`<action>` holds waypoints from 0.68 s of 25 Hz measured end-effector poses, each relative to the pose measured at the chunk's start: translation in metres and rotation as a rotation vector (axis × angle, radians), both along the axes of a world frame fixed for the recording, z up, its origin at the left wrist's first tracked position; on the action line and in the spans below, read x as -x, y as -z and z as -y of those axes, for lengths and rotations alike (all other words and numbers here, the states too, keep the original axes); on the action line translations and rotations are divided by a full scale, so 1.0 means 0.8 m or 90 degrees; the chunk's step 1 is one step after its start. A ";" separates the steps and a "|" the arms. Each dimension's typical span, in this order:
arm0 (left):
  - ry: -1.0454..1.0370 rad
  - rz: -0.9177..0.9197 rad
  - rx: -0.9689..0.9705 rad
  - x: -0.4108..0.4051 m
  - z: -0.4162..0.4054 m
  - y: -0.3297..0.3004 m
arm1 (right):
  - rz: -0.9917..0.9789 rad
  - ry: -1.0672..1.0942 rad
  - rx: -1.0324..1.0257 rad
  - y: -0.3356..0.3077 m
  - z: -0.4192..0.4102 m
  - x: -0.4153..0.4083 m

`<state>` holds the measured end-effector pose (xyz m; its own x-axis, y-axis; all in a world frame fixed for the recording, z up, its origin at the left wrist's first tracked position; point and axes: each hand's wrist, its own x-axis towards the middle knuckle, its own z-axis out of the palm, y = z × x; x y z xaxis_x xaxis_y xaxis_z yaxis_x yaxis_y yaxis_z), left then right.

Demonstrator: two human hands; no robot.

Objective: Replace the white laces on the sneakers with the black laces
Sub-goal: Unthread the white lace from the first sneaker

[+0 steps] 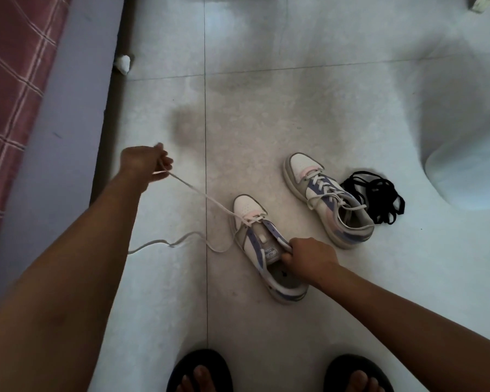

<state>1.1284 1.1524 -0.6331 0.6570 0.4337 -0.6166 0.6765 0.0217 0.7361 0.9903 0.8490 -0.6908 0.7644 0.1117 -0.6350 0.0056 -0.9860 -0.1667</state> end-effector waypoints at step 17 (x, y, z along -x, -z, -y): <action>0.581 -0.259 -0.134 0.203 0.189 0.064 | 0.187 0.009 -0.293 0.003 -0.052 -0.075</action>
<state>0.9660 1.0009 -0.6839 0.5486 -0.0016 -0.8361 0.5703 -0.7305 0.3757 1.0506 0.8905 -0.6931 0.9056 0.3163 -0.2826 0.1044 -0.8120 -0.5742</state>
